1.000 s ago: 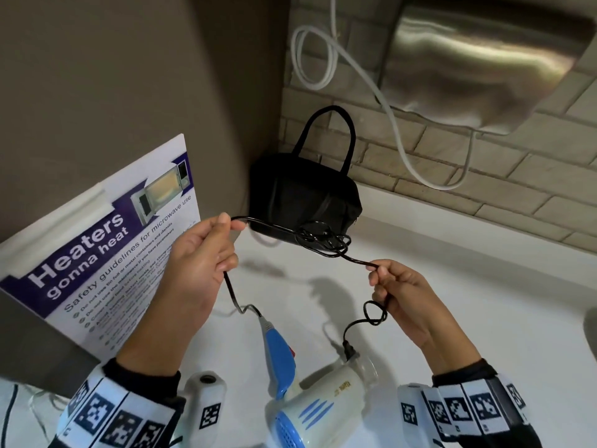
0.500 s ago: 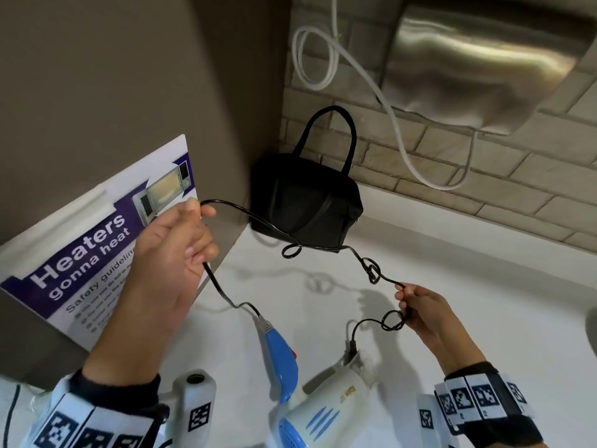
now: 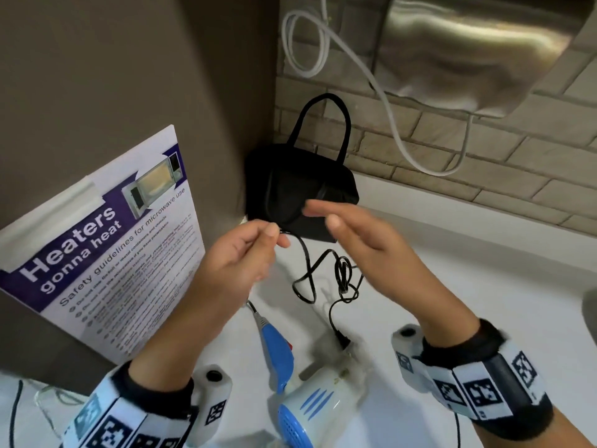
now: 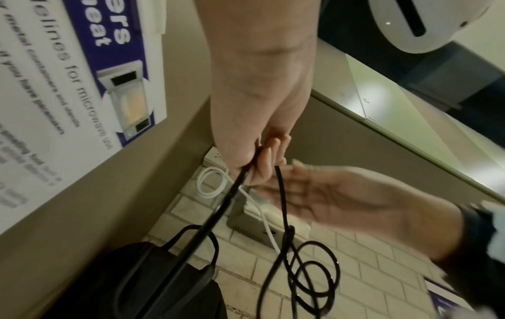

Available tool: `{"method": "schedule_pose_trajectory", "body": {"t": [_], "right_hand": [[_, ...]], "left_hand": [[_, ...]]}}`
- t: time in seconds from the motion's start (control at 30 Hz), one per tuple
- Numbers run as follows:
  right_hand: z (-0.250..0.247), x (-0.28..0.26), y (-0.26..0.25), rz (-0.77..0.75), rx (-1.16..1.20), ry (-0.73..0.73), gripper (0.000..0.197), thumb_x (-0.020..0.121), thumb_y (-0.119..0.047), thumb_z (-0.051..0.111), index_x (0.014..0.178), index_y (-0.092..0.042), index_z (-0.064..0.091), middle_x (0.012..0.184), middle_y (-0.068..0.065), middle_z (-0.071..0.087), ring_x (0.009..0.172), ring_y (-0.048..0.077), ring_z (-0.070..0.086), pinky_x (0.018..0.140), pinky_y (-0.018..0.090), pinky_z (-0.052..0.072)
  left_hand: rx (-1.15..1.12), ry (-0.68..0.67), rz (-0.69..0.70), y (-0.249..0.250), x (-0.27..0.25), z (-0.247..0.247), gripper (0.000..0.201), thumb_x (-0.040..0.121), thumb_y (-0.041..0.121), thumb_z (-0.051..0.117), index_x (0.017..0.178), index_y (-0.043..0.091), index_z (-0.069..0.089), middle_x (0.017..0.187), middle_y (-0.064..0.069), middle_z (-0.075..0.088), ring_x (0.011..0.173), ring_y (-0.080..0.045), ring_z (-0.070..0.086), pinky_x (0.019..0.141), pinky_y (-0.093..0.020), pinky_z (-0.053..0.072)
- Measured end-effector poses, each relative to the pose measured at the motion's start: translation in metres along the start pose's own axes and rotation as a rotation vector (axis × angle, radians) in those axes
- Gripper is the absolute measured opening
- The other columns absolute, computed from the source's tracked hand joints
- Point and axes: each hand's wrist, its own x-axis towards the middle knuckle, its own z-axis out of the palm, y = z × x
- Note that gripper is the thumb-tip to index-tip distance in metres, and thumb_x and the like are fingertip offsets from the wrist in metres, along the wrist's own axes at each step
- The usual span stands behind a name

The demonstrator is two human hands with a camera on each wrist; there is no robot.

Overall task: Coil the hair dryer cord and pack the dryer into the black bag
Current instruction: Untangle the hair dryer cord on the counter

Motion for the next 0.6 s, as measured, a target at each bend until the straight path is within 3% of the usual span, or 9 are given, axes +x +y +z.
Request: {"method": "schedule_pose_trajectory", "body": {"t": [0.07, 0.13, 0.17, 0.23, 0.3, 0.4, 0.5, 0.6], "right_hand": [[0.014, 0.007, -0.018, -0.077, -0.079, -0.146, 0.035, 0.1, -0.023, 0.042, 0.133, -0.018, 0.053, 0.117, -0.003, 0.063, 0.111, 0.003, 0.055, 0.096, 0.013, 0.04], [0.028, 0.014, -0.023, -0.132, -0.22, -0.184, 0.033, 0.1, -0.019, 0.042, 0.129, -0.014, 0.056, 0.1, 0.003, 0.061, 0.094, 0.009, 0.057, 0.084, 0.015, 0.042], [0.032, 0.018, -0.024, -0.133, -0.258, -0.179, 0.029, 0.099, -0.018, 0.043, 0.121, -0.012, 0.061, 0.09, 0.004, 0.059, 0.085, 0.011, 0.056, 0.077, 0.018, 0.042], [0.033, 0.022, -0.019, -0.088, -0.218, -0.193, 0.025, 0.099, -0.018, 0.045, 0.086, -0.015, 0.066, 0.07, -0.004, 0.055, 0.066, 0.008, 0.049, 0.064, 0.018, 0.038], [0.034, 0.023, -0.014, -0.059, -0.17, -0.201, 0.035, 0.099, -0.016, 0.045, 0.066, -0.027, 0.052, 0.058, -0.01, 0.051, 0.055, 0.009, 0.042, 0.055, 0.016, 0.033], [0.039, 0.021, 0.003, -0.059, -0.189, -0.191, 0.04, 0.095, -0.005, 0.042, 0.066, -0.032, 0.047, 0.069, -0.004, 0.059, 0.057, 0.014, 0.044, 0.057, 0.02, 0.039], [0.04, 0.021, 0.028, 0.013, -0.237, -0.195, 0.042, 0.085, 0.006, 0.038, 0.065, -0.031, 0.041, 0.066, -0.013, 0.05, 0.058, 0.011, 0.042, 0.057, 0.02, 0.04], [0.04, 0.02, 0.049, 0.042, -0.36, -0.236, 0.031, 0.077, 0.008, 0.038, 0.068, -0.021, 0.042, 0.063, -0.011, 0.044, 0.056, 0.008, 0.04, 0.052, 0.015, 0.031]], "left_hand": [[0.077, -0.059, 0.036, 0.003, -0.002, 0.007, 0.027, 0.098, 0.028, 0.047, 0.077, 0.022, 0.063, 0.054, 0.009, 0.044, 0.053, -0.005, 0.038, 0.055, -0.015, 0.036], [0.079, -0.055, 0.051, 0.004, -0.003, 0.009, 0.027, 0.094, 0.028, 0.044, 0.074, 0.022, 0.06, 0.055, 0.008, 0.051, 0.054, -0.005, 0.042, 0.055, -0.013, 0.038], [0.074, -0.018, 0.051, 0.003, -0.003, 0.008, 0.028, 0.093, 0.028, 0.042, 0.074, 0.021, 0.06, 0.055, 0.008, 0.051, 0.053, -0.004, 0.042, 0.054, -0.012, 0.038], [0.088, 0.103, 0.064, 0.002, -0.004, 0.005, 0.031, 0.097, 0.027, 0.041, 0.078, 0.014, 0.061, 0.055, 0.007, 0.049, 0.051, -0.002, 0.042, 0.054, -0.011, 0.038], [0.072, 0.202, 0.096, 0.003, -0.008, 0.005, 0.031, 0.1, 0.024, 0.04, 0.08, 0.014, 0.062, 0.055, 0.006, 0.045, 0.05, -0.002, 0.043, 0.055, -0.013, 0.039], [0.069, 0.248, 0.115, 0.004, -0.01, 0.004, 0.032, 0.095, 0.031, 0.038, 0.071, 0.027, 0.06, 0.053, 0.008, 0.044, 0.053, -0.011, 0.038, 0.057, -0.031, 0.034], [-0.004, 0.257, 0.1, 0.004, -0.009, 0.0, 0.034, 0.095, 0.026, 0.039, 0.067, 0.027, 0.058, 0.051, 0.01, 0.042, 0.049, -0.007, 0.035, 0.054, -0.026, 0.032], [-0.073, 0.255, 0.087, 0.005, -0.01, -0.001, 0.042, 0.1, 0.015, 0.038, 0.063, 0.025, 0.057, 0.048, 0.012, 0.04, 0.046, -0.003, 0.033, 0.048, -0.015, 0.032]]}}
